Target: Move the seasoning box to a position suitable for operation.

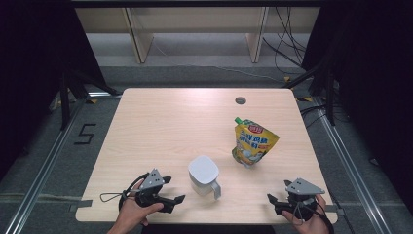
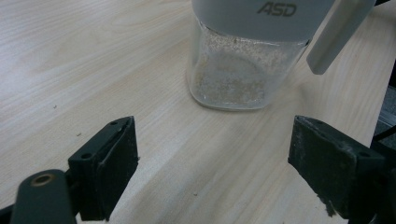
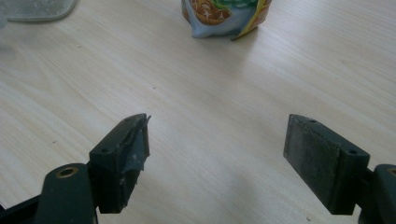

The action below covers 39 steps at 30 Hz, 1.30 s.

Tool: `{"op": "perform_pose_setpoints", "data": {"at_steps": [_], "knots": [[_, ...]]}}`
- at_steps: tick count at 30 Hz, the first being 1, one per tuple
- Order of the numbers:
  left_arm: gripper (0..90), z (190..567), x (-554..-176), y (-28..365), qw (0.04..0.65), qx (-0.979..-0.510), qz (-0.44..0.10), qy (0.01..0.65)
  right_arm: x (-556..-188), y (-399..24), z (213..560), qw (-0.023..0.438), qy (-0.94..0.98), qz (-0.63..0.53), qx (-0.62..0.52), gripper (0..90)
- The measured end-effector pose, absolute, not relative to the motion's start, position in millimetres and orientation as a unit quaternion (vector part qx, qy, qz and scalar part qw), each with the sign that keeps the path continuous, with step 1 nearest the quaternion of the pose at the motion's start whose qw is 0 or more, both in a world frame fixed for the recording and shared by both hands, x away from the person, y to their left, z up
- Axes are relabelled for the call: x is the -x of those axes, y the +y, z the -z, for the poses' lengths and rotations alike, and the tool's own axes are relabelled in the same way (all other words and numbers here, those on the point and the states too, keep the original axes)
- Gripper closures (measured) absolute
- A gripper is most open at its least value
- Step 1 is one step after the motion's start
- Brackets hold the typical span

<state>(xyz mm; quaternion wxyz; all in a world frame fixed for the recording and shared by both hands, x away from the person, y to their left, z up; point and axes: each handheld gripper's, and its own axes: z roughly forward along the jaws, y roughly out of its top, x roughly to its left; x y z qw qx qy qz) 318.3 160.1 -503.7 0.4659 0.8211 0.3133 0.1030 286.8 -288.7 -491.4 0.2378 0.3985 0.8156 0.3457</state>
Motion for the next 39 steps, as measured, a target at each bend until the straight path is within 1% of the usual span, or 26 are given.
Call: {"op": "perform_pose_setpoints", "data": {"at_steps": [9,11,12,13,15,17,19,21,22,24,29,30,36,39], "knots": [[15.4,503,-316,159,0.468,-0.817,-0.102,0.322,-287,-290,492,0.239,0.817,-0.342,-0.397,22.9],[17.3,502,-313,157,0.469,-0.82,-0.098,0.313,-287,-289,492,0.236,0.82,-0.339,-0.397,22.6],[19.5,502,-313,156,0.467,-0.826,-0.102,0.3,-287,-289,492,0.236,0.82,-0.34,-0.396,22.6],[21.2,502,-313,156,0.467,-0.826,-0.102,0.3,-287,-289,492,0.236,0.82,-0.34,-0.396,22.6],[25.6,500,-304,148,0.471,-0.828,-0.087,0.292,-287,-289,492,0.237,0.819,-0.34,-0.397,22.5],[34.3,497,-298,142,0.483,-0.825,-0.092,0.278,-288,-289,493,0.234,0.82,-0.34,-0.396,22.5],[47.9,494,-292,135,0.491,-0.824,-0.091,0.268,-287,-289,493,0.235,0.821,-0.34,-0.393,22.5],[55.6,492,-287,125,0.499,-0.823,-0.087,0.257,-286,-287,493,0.229,0.817,-0.342,-0.404,22.5],[58.6,492,-286,120,0.497,-0.826,-0.087,0.251,-287,-288,493,0.232,0.822,-0.339,-0.394,22.5],[62.6,494,-285,109,0.495,-0.83,-0.081,0.243,-287,-286,494,0.222,0.822,-0.342,-0.397,22.7],[66.9,498,-289,88,0.5,-0.83,-0.063,0.24,-286,-285,494,0.222,0.823,-0.338,-0.398,22.9],[67.3,499,-289,85,0.5,-0.829,-0.066,0.242,-287,-286,494,0.226,0.827,-0.338,-0.389,22.9],[70.0,501,-293,69,0.501,-0.828,-0.071,0.242,-286,-283,495,0.215,0.825,-0.34,-0.397,23.0],[69.6,503,-296,60,0.485,-0.84,-0.092,0.226,-287,-283,495,0.218,0.832,-0.339,-0.382,23.1]]}}
